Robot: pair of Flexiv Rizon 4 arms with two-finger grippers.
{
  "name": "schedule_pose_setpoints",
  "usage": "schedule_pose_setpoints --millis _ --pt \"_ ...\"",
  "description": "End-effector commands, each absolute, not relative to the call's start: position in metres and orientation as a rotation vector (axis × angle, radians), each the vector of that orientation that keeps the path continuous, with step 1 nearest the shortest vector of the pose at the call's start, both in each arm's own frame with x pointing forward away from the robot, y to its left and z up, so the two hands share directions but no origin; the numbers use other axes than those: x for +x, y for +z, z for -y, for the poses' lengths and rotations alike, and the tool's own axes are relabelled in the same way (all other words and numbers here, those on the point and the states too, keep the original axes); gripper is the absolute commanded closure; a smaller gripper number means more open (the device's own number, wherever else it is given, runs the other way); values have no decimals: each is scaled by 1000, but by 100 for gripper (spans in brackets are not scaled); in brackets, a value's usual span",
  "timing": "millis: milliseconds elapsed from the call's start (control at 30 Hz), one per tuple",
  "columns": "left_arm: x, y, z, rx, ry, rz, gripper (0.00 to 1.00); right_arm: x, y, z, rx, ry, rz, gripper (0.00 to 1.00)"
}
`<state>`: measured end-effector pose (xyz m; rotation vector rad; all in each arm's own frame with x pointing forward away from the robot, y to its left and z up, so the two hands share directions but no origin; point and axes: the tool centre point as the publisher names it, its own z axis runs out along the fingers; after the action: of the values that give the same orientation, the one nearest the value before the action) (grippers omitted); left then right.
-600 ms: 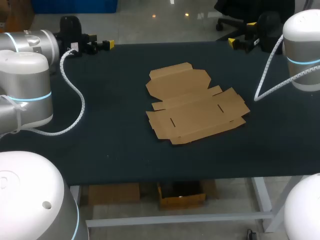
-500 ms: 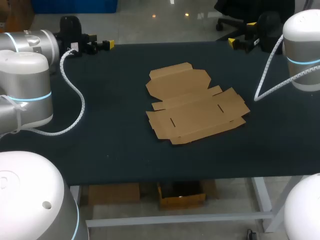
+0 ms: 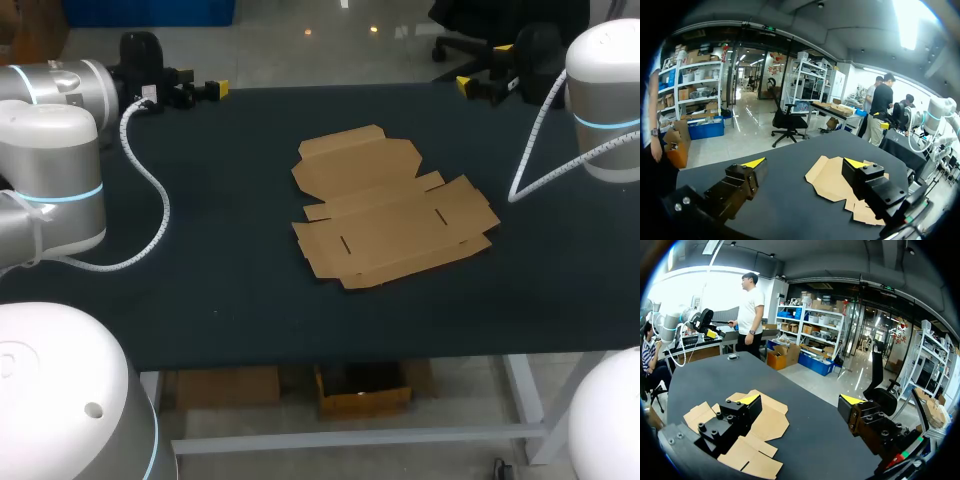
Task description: Assemble the packaging by folding the flat box into shape, placing the metal phone stand inside, and closing the box properly
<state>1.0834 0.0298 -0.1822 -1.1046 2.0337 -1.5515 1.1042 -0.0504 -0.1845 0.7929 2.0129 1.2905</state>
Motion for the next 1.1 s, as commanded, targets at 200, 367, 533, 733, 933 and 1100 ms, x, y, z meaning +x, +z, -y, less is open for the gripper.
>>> schedule_pose_setpoints --millis 200,367,533,733,933,1100 --pt "1084 -182 -30 -1110 -1549 -2033 0 1104 -185 50 793 1290 -2013 0" --pt "1084 -180 -26 -1129 -1516 -2050 0 1106 -183 52 820 1283 -2030 0" --pt "1082 -177 -23 -1180 -1483 -2079 0 1104 -181 58 882 1251 -2067 0" --pt "1077 -175 -20 -1249 -1449 -2107 0 1100 -180 66 959 1206 -2106 0" --pt "1067 -184 -18 -1392 -1409 -2081 0 1093 -189 79 1126 1154 -2172 0" --pt "1058 -196 -14 -1496 -1352 -2088 0 1084 -202 86 1251 1125 -2235 0"
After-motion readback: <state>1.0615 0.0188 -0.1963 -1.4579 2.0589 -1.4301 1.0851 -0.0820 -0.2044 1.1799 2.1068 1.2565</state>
